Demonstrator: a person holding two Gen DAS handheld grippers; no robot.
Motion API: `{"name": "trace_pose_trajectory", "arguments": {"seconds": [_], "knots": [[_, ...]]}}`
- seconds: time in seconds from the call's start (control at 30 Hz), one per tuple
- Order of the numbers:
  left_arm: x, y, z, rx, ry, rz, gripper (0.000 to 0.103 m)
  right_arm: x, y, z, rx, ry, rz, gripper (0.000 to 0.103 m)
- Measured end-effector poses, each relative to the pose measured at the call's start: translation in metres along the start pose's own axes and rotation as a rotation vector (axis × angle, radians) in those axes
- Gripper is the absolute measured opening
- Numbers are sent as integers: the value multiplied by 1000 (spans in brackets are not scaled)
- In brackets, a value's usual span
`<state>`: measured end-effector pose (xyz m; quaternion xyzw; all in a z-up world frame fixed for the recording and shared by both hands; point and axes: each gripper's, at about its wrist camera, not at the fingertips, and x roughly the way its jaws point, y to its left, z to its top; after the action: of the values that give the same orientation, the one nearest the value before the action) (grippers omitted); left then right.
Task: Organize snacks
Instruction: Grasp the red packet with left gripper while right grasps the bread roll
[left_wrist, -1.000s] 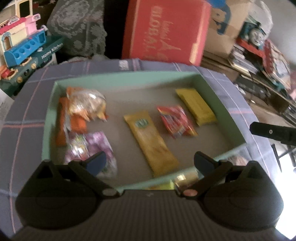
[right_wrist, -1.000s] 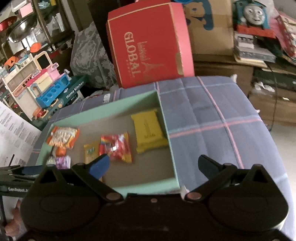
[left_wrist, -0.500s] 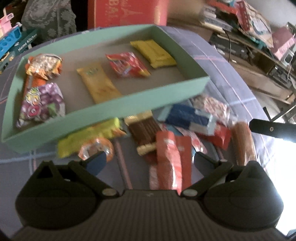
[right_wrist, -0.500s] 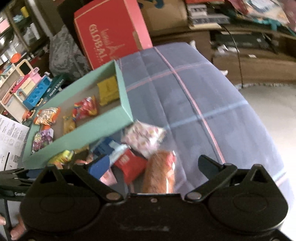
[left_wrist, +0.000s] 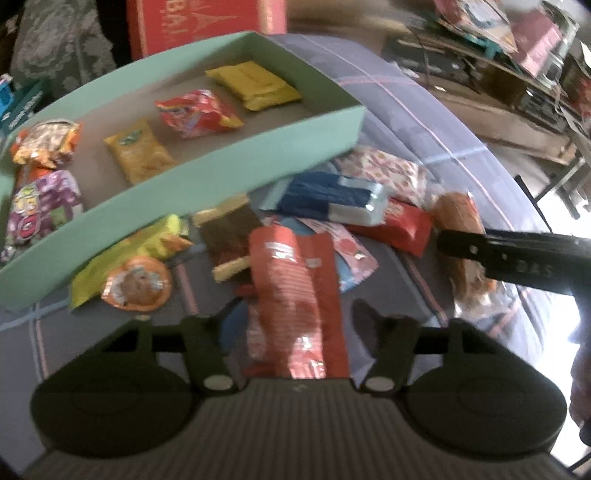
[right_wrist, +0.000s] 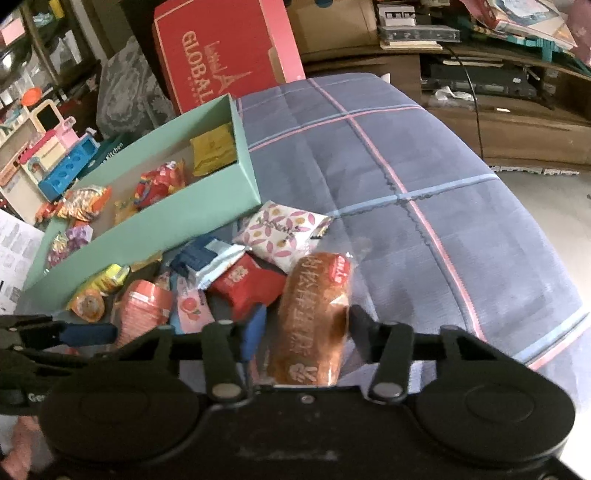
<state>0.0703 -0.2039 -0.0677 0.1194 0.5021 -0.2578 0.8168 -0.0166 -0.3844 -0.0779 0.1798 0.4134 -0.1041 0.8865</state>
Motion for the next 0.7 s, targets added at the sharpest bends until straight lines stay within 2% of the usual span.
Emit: {"name": "trace_pose_trajectory", "arguments": {"seconds": [0.07, 0.13, 0.2, 0.27, 0.37, 0.4, 0.47, 0.57, 0.7], "knots": [[0, -8, -2, 54, -8, -3, 46, -1, -2, -5, 1, -10, 7, 40], [-2, -16, -3, 96, -10, -34, 44, -3, -6, -9, 16, -15, 20, 40], [-1, -21, -4, 111, -8, -50, 44, -2, -10, -13, 33, -7, 28, 40], [0, -24, -5, 120, -6, -42, 48, -3, -11, -16, 38, -17, 32, 40], [0, -27, -4, 121, -2, -29, 48, -4, -9, -14, 29, -21, 21, 40], [-2, -29, -4, 124, -6, -20, 46, -4, -8, -14, 24, -23, 18, 40], [-11, -35, -6, 155, -52, -6, 19, -4, -6, -14, 12, -29, 10, 40], [-23, -45, -7, 225, -102, -7, 18, -7, -9, -17, 38, -39, 25, 39], [-15, -49, -9, 244, -28, -66, 18, -10, -13, -19, 38, -39, 27, 39]]}}
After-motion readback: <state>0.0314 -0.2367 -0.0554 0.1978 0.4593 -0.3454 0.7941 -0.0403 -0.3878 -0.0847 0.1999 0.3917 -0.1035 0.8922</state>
